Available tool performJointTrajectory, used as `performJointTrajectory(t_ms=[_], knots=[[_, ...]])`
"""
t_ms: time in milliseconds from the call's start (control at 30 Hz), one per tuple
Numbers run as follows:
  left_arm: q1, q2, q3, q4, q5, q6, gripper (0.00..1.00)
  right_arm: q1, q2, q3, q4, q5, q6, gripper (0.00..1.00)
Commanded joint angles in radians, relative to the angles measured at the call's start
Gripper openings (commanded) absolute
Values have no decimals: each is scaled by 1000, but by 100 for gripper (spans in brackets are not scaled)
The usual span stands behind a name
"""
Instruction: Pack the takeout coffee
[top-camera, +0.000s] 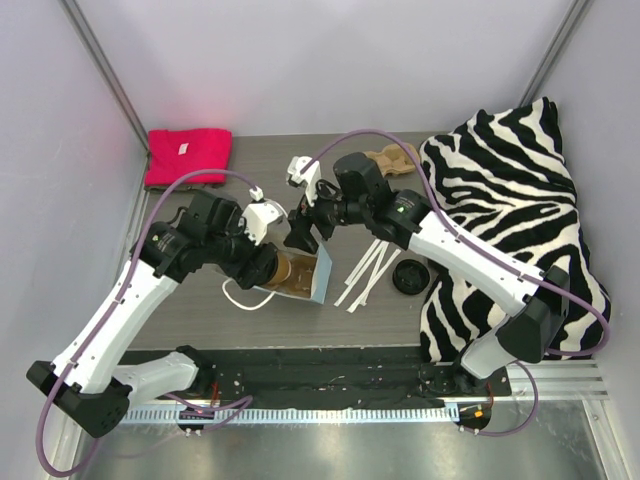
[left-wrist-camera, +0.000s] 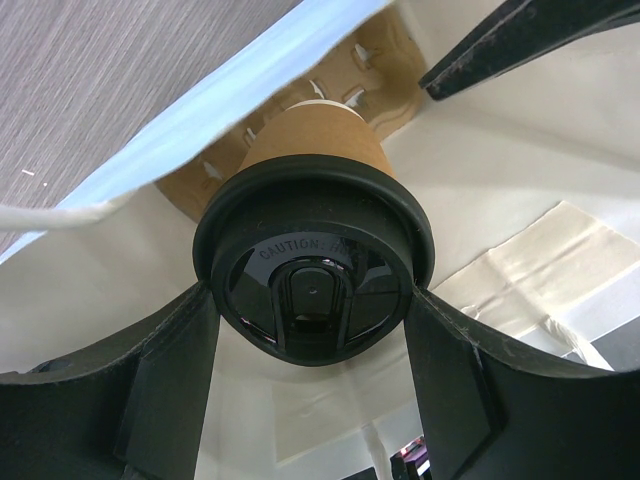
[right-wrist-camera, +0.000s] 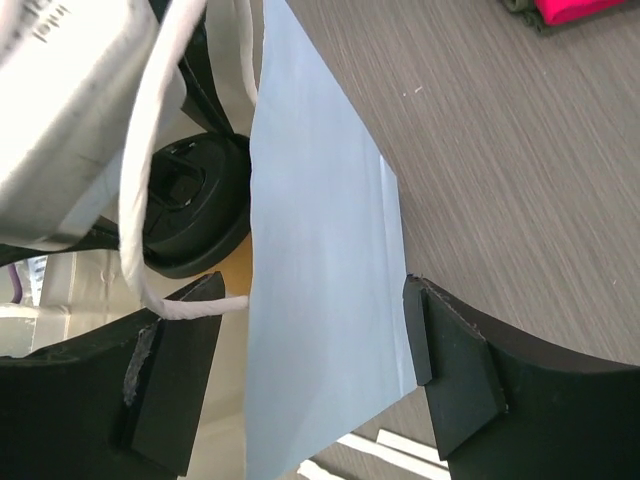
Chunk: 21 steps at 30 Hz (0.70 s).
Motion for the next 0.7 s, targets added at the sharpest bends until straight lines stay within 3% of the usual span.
performJointTrajectory(t_ms=[0, 133, 167, 233, 267, 467, 667], knots=[[-2, -6, -1, 36, 3, 9, 39, 8, -19, 30, 90, -13, -29, 80], [-2, -14, -17, 44, 3, 4, 39, 7, 12, 15, 112, -16, -56, 71], [-2, -14, -18, 44, 1, 4, 39, 7, 20, 18, 116, -23, -55, 52], [-2, -20, -24, 42, -6, 6, 39, 7, 35, 30, 116, -14, -53, 27], [-2, -21, -26, 44, -14, 4, 39, 7, 37, 35, 118, -2, -50, 1], [-2, -92, -72, 79, -137, -29, 41, 36, -55, 7, 197, 162, -12, 1], [-2, -155, -145, 120, -221, -5, 42, 128, -215, -197, 354, 309, 5, 1]])
